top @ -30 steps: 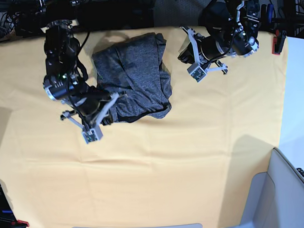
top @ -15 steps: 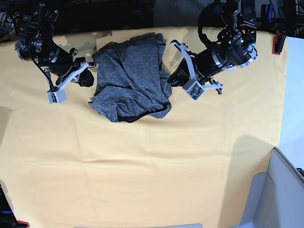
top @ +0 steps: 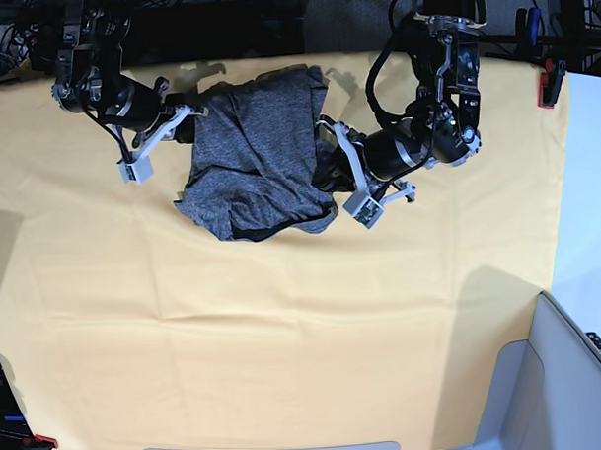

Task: Fold the T-shirt properly
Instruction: 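Move both grippers to opposite sides of the folded shirt, then tuck and press the shirt's loose edges inward with both grippers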

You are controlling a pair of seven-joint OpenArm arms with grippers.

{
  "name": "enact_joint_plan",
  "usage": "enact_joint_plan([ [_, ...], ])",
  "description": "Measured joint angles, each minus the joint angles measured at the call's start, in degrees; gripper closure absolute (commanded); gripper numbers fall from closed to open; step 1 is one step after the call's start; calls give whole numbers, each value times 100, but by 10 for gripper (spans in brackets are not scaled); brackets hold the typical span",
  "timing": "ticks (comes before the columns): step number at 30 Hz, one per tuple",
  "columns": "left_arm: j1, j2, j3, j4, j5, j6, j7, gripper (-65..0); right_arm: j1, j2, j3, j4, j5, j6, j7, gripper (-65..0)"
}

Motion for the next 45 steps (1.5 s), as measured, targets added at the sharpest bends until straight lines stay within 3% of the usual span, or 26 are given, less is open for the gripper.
enact_joint_plan([
  [8,-7,136,39,0,9,22,4,-20,44,-133,-177,2,-1091,57,190,0],
  [13,-13,249,557,-26,-4,33,-11,-20,63,-208,-306,-140,-1412,74,505,0],
  [16,-59,334,728,-376,-85,-24,-144,-20,-28,-297,-367,-146,-1735,81,883,0],
  [20,-114,293,688,-931,2,0,-133,-20,-52,-332,-415,-116,-2024,90,966,0],
  [21,-168,260,671,-1043,-39,61,-184,-20,-52,-348,-424,-107,-2151,105,968,0],
  [25,-313,20,684,-1156,-98,973,-573,-20,-136,-363,-498,20,-2485,142,1075,0],
  [27,-308,-116,673,-1154,-125,1202,-684,-20,-232,-363,-560,184,-2752,136,1043,0],
  [30,-297,-282,671,-1152,-190,1215,-737,-20,-350,-378,-590,409,-3130,140,874,0],
  [38,-221,-280,671,-706,-31,1318,-577,-20,-463,-343,-564,732,-4280,92,601,0],
  [45,138,-291,651,608,-37,1333,-153,-22,-363,-234,-494,1073,-4513,15,466,0],
])
